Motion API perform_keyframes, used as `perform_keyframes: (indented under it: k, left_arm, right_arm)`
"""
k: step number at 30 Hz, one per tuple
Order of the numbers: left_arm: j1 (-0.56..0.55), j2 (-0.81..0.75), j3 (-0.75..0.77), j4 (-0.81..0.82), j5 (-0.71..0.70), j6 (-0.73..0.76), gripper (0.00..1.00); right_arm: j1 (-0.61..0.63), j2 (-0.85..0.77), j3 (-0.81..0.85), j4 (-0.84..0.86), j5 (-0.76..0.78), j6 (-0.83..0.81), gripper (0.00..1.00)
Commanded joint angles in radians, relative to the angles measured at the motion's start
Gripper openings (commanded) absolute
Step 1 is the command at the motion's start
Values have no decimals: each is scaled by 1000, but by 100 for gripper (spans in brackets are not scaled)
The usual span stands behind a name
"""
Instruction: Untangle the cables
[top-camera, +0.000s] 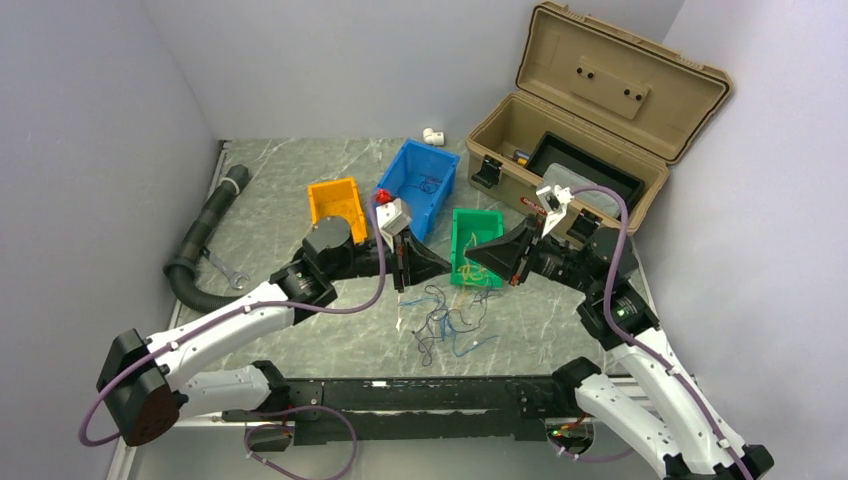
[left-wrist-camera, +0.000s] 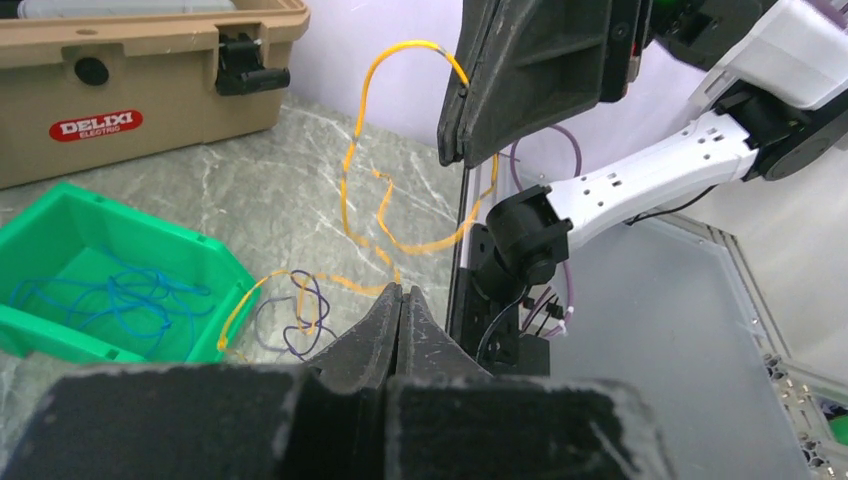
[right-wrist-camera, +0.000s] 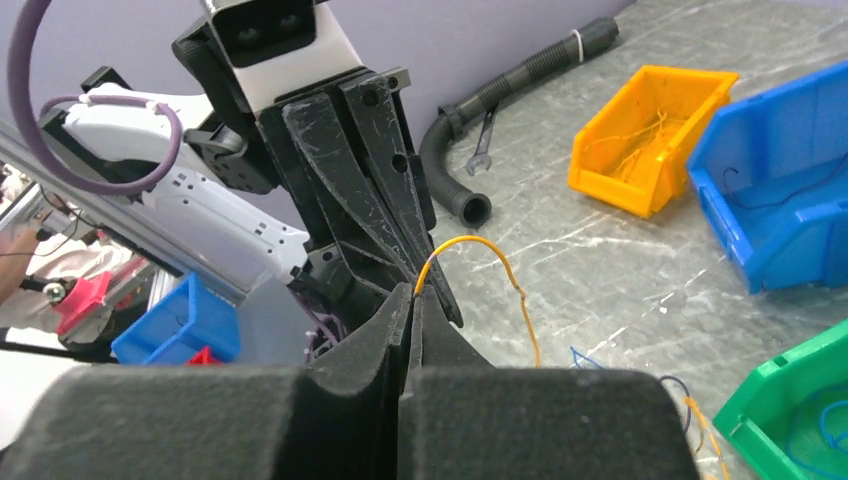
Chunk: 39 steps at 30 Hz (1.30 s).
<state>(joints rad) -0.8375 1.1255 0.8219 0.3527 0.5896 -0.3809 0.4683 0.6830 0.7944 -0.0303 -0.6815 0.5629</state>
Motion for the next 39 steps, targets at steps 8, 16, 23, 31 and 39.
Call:
perform_keyframes:
  k: [8,16,23,31,39]
  left_arm:
    - [-4,-8,-12,-33,16,24,85]
    - [-2,-20,-8,57,-34,18,99]
    - [11,72,39,190,60,-2,99]
    - [18,162,80,393,175,-116,99]
    - [16,212,140,345,186,-114,100]
  right_arm:
    - [6,12,35,0,5,-6,0]
    - [5,22,55,23,-45,23,0]
    - [6,43,84,23,-87,25,0]
    - [6,72,119,60,-131,37,0]
    - [5,96,124,109,-142,52,0]
